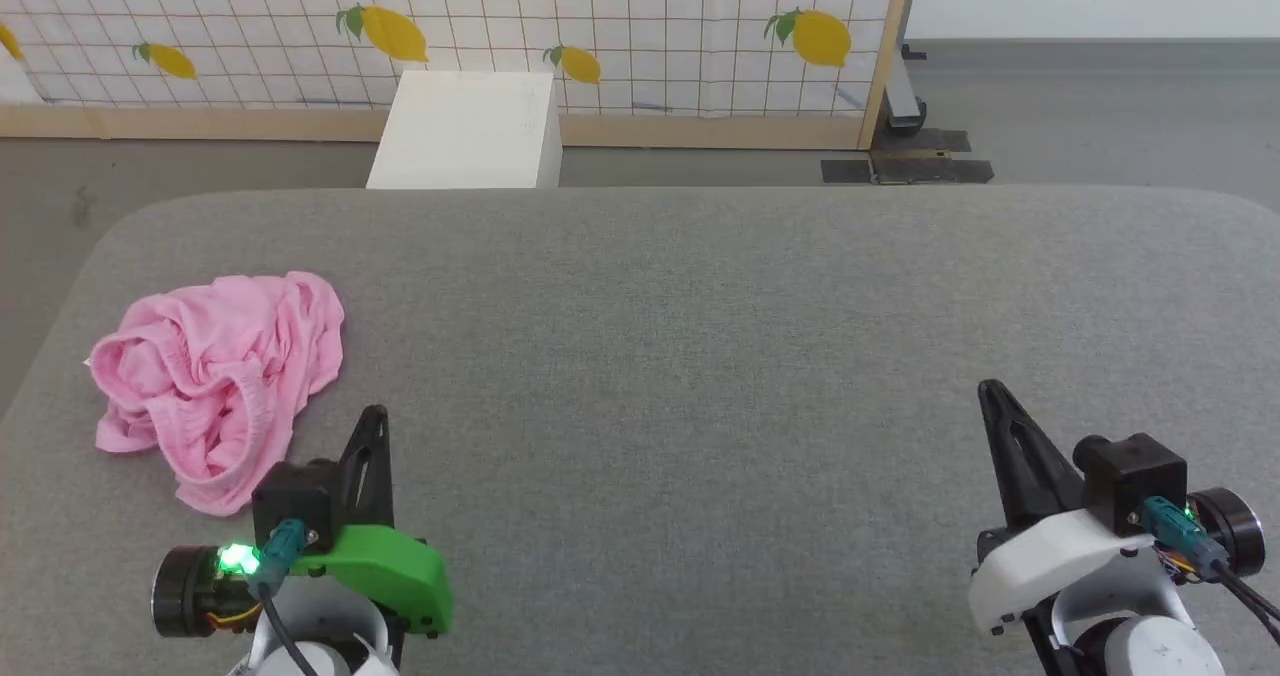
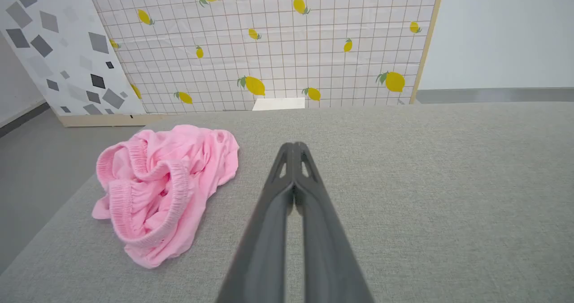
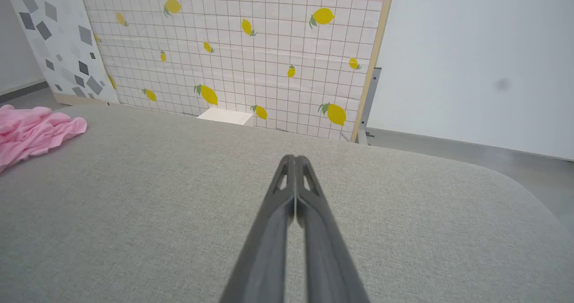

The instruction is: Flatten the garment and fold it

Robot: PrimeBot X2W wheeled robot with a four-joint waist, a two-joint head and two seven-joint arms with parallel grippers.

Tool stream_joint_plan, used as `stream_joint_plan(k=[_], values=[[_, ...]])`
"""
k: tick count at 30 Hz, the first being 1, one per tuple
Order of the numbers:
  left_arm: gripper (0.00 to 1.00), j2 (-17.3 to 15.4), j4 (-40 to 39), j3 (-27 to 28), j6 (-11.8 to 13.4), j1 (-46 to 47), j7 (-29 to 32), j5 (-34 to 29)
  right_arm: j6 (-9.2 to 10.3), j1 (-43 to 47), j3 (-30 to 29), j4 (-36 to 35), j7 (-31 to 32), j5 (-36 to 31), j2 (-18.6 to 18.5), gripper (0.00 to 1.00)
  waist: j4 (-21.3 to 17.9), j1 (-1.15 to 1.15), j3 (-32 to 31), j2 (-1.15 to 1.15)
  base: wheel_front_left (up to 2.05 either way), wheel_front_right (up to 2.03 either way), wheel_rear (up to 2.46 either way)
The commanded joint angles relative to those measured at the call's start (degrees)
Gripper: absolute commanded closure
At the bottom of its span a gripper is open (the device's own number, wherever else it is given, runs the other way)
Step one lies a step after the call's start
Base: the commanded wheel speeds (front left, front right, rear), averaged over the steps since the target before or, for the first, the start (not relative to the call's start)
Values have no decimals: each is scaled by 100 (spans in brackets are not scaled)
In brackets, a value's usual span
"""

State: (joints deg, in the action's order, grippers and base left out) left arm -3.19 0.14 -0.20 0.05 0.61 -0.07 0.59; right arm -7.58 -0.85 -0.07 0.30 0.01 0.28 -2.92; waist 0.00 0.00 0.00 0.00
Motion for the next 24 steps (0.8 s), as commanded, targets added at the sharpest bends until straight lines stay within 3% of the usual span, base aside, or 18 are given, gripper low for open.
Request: stream_joint_plan(k=[1,2,24], values=[[100,31,-14,20,-5,-61,7,-59,9,85,7,-30,-1,-28,4,100,0,0,0,0,0,0,0],[0,0,0,-1,0,0,0,0,0,0,-1,0,0,0,0,0,0,0,0,0,0,0,0],[0,4,151,-142,82,-1,-222,182,1,71,-118,245,-219,297,1,0,71,0,0,0,0,0,0]])
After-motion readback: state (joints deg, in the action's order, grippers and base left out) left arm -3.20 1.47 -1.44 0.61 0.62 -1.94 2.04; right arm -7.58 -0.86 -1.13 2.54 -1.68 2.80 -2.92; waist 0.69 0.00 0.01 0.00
